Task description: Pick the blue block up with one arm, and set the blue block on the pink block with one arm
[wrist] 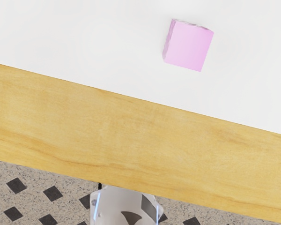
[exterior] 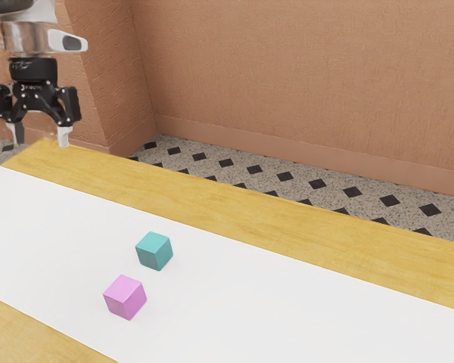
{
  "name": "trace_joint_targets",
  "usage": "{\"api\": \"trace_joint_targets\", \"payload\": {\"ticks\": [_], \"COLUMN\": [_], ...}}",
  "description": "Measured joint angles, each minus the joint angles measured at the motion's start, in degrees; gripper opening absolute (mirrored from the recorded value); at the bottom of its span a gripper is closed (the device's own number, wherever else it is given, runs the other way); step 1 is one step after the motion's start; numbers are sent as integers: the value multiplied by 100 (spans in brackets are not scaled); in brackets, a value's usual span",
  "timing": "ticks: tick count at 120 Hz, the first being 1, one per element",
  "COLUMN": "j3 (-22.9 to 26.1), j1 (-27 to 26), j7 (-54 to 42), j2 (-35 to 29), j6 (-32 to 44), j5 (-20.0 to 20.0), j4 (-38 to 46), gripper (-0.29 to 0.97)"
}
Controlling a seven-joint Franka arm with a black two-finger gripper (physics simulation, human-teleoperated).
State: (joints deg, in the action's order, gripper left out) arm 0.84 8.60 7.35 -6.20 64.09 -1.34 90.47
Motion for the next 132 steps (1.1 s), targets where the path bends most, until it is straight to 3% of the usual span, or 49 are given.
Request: {"api": "trace_joint_targets", "payload": {"ticks": [18, 38, 62, 80, 115, 132], "j3": [162, 169, 10, 3, 295, 296], "j1": [-225, -412, -538, -64, -40, 1], "j7": [837, 1592, 1772, 1424, 279, -429], "j2": [284, 644, 1039, 1619, 2038, 2294], "j6": [993, 1369, 2990, 3943, 5208, 5796], "j5": [-83, -36, -105, -188, -337, -87], "j4": [15, -9, 1612, 1782, 2186, 2225], "gripper": [68, 68, 68, 68, 68, 68]}}
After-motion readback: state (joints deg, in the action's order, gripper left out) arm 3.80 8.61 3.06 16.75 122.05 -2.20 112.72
